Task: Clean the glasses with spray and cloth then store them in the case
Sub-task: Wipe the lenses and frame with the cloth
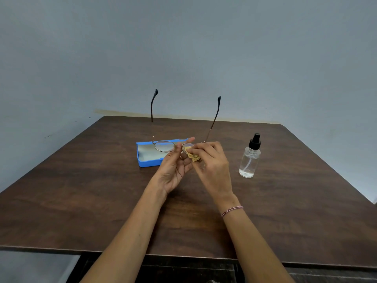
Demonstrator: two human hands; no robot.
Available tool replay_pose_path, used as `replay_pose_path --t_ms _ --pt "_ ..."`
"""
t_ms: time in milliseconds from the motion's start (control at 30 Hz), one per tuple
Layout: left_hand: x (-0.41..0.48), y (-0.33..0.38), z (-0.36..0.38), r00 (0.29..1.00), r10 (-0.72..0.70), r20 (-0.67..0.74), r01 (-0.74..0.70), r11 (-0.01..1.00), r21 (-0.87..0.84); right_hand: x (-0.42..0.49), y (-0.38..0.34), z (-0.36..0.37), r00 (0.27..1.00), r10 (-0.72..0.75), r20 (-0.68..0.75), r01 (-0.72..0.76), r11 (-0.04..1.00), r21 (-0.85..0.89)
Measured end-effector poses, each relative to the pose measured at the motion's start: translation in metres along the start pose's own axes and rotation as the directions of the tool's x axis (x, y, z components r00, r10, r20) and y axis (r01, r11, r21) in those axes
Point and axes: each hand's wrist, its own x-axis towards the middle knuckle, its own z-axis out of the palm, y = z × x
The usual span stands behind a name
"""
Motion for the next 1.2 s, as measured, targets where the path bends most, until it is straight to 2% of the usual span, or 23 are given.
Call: replay_pose_path --t_ms 200,500,700,900,1067,1200 --pt "0.002 -0.001 -0.006 0.997 -0.014 0.073 0.016 1.0 -0.019 -0.001 0.0 0.0 1.0 -0.008 0.023 0.008 1.0 -0.004" --pt "0.007 0.007 -0.011 0.992 0.114 0.063 -0.114 0.993 0.003 0.001 0.002 0.006 0.99 0.046 0.13 -0.053 0.997 0.048" --pt "0.006 -0.003 -0.008 0.995 0.072 0.07 -0.08 0.991 0.111 0.0 0.002 0.008 0.991 0.126 0.054 -0.131 0.985 0.109" --pt "0.008 -0.001 -0.011 0.996 0.086 0.038 -0.092 0.978 0.188 0.0 0.001 0.01 0.997 0.032 0.068 -0.036 0.997 0.066" --pt "0.005 -0.001 -0.011 0.998 0.046 0.042 -0.054 0.976 0.209 -0.002 0.004 0.011 0.996 0.071 0.061 -0.072 0.997 0.015" --pt "0.007 -0.002 -0.015 0.996 0.072 0.045 -0.08 0.969 0.233 -0.001 0.003 0.009 0.997 0.029 0.068 -0.033 0.998 0.05"
